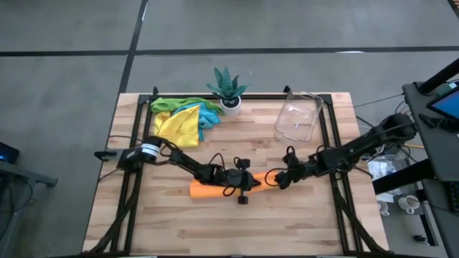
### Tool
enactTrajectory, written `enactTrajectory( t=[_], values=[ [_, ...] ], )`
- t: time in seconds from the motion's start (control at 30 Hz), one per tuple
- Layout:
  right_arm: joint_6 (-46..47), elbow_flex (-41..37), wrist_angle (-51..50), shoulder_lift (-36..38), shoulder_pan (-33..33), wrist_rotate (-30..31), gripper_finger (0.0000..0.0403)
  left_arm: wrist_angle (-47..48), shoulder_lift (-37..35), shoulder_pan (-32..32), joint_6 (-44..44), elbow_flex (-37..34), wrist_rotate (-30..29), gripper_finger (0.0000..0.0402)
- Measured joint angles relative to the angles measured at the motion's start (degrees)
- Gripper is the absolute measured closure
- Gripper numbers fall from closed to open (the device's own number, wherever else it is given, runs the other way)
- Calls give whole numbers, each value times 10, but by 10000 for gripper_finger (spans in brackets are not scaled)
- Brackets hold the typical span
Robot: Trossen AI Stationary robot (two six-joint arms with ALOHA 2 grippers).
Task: Roll microfiber towels into tight, uniform cylinder then place into a basket
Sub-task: Roll the orange microfiber cloth
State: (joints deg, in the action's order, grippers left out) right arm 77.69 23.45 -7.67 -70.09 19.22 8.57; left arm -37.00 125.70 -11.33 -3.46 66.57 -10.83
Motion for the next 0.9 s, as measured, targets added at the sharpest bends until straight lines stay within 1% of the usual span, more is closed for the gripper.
enactTrajectory(
  t=[0.23, 0.5, 0.73, 0.83, 0.9],
  values=[
    [23, 2, 3, -36, 0, -1, 217, 1, 4, 1, 0, -1, 0, 401],
    [24, 3, 74, -62, 0, -15, 218, 4, 6, 4, 0, -1, 0, 402],
    [24, 3, 83, -83, 0, -15, 219, 5, 6, 4, 1, -1, 0, 402],
    [22, 4, 83, -83, 0, -15, 230, 5, 6, 4, 1, -1, 0, 401],
    [22, 3, 79, -83, 0, -12, 249, 5, 6, 5, 1, -1, 0, 401]
  ],
)
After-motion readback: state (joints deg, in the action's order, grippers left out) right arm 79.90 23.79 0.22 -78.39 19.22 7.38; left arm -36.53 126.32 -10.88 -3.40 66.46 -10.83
